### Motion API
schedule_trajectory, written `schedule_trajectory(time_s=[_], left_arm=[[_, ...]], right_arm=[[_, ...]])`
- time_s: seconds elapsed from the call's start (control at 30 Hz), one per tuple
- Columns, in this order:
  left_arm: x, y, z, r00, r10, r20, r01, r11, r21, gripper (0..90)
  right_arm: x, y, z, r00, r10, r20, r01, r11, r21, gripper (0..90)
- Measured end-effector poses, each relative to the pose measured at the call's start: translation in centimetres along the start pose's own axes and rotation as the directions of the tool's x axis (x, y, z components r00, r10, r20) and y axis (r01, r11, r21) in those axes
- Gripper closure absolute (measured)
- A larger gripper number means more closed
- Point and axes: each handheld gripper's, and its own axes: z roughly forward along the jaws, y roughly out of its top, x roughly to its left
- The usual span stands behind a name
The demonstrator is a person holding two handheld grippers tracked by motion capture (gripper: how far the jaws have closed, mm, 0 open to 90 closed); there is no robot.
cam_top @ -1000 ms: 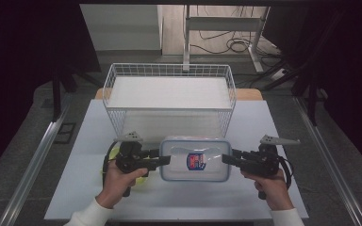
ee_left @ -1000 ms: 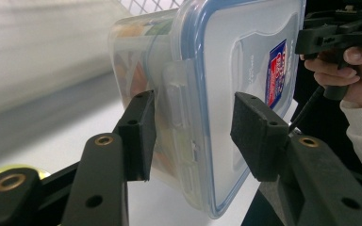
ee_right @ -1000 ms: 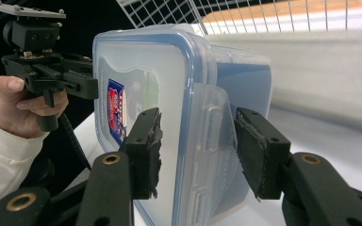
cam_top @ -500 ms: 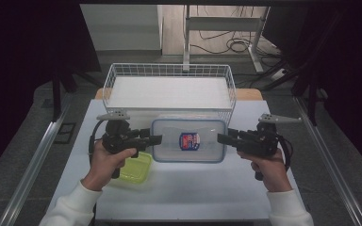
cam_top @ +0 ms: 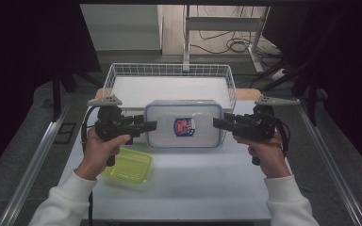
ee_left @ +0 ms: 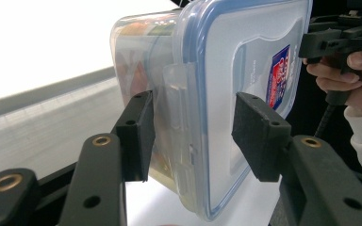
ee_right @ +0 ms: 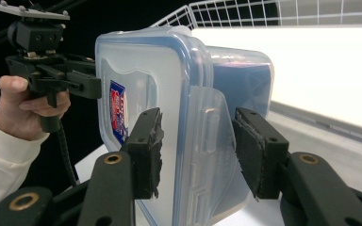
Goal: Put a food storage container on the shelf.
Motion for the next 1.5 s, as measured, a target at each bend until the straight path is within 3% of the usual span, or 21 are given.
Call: schedule_trajectory(time_s=[0.37,0.73,0.93,1.2,1.37,1.5], left_arm=[[1.5,2.6,-0.8,0.9996,0.005,0.029,-0.004,0.9997,-0.022,53.0],[3.9,5.8,-1.3,1.0,0.0,0.008,0.0,0.9998,-0.018,53.1],[5.5,7.3,-1.2,0.9997,-0.023,-0.001,0.023,0.9997,-0.01,52.9],[7.6,7.6,-0.4,0.9984,-0.055,-0.011,0.055,0.9982,0.025,52.6],[7.9,7.7,0.1,0.9983,-0.054,-0.023,0.055,0.9978,0.037,52.5],[8.4,7.8,0.4,0.9964,-0.084,-0.013,0.084,0.9961,0.026,52.3]], right_arm=[[-0.9,2.8,1.0,0.9998,0.001,-0.021,-0.001,1.0,-0.002,53.1],[-2.1,6.4,3.4,0.9997,0.008,-0.023,-0.008,1.0,0.009,52.4],[-2.9,8.1,4.9,0.9996,0.019,-0.019,-0.019,1.0,0.015,52.3],[-4.6,8.7,7.0,0.9984,0.054,-0.013,-0.054,0.998,0.042,51.9],[-5.4,8.6,7.7,0.9968,0.08,-0.01,-0.079,0.996,0.041,52.1],[-5.7,8.7,7.8,0.996,0.089,-0.008,-0.088,0.995,0.035,52.6]])
